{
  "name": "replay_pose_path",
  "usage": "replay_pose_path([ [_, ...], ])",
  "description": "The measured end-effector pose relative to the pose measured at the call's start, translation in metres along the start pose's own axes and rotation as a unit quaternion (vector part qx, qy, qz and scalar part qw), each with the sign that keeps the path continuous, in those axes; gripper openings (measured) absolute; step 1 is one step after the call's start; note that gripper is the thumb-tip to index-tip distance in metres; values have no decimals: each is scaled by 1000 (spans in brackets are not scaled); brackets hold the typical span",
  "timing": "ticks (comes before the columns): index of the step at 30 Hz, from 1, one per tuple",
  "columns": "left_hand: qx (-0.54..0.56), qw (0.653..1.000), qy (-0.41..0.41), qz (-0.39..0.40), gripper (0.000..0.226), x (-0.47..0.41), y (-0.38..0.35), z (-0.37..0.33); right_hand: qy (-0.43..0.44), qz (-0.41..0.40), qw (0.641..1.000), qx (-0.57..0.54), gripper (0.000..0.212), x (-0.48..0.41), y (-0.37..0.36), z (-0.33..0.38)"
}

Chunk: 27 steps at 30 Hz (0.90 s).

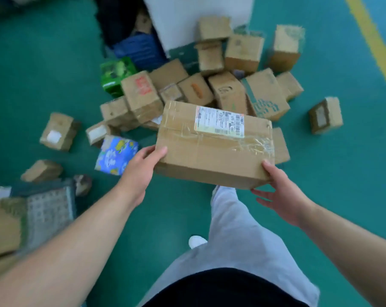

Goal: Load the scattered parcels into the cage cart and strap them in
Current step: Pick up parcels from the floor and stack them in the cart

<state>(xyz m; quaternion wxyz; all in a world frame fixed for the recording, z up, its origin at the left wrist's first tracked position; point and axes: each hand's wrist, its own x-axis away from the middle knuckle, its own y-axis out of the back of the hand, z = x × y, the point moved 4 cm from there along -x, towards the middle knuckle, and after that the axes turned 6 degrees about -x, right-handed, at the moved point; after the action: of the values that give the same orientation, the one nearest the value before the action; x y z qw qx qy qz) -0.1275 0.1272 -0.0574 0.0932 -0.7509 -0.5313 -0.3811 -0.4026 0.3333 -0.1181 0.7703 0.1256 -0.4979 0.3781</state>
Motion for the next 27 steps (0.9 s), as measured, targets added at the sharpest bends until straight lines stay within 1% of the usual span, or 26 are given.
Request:
replay_pose_path([
  [2,77,996,11,-44,19,55,51,38,-10,53,996,76,60,32,-43,-16],
  [3,128,988,31,-82,17,92,85,65,-17,89,989,120,69,54,-75,-31],
  [4,175,978,44,-108,18,121,109,86,-21,114,980,163,74,73,-100,-43],
  [5,220,965,53,-131,19,149,132,109,-21,136,970,201,74,92,-127,-56],
  [7,331,925,60,-178,23,203,183,159,-17,181,949,259,75,127,-184,-86],
  [8,362,911,73,-184,24,215,190,174,-32,179,948,260,78,136,-193,-95],
  [11,449,858,82,-236,22,266,240,230,-53,232,926,294,80,166,-260,-136],
  [12,482,833,78,-260,22,285,260,253,-60,256,914,309,84,171,-290,-154],
  [14,518,800,74,-293,23,302,277,276,-77,279,904,314,90,176,-324,-170],
  [16,562,756,75,-328,26,322,300,303,-90,319,876,350,94,181,-370,-195],
  [18,584,727,77,-353,28,336,318,323,-117,326,857,382,101,184,-409,-215],
  [19,596,710,77,-368,26,343,334,336,-136,335,839,408,96,186,-438,-230],
  [20,604,698,83,-376,25,347,342,343,-152,331,830,422,87,188,-455,-237],
  [22,627,660,95,-402,28,356,375,366,-188,342,802,453,73,192,-509,-264],
  [25,645,620,103,-434,39,364,431,395,-224,349,757,504,64,196,-593,-306],
  [27,653,593,119,-457,45,370,466,412,-243,351,725,540,65,201,-645,-333],
])
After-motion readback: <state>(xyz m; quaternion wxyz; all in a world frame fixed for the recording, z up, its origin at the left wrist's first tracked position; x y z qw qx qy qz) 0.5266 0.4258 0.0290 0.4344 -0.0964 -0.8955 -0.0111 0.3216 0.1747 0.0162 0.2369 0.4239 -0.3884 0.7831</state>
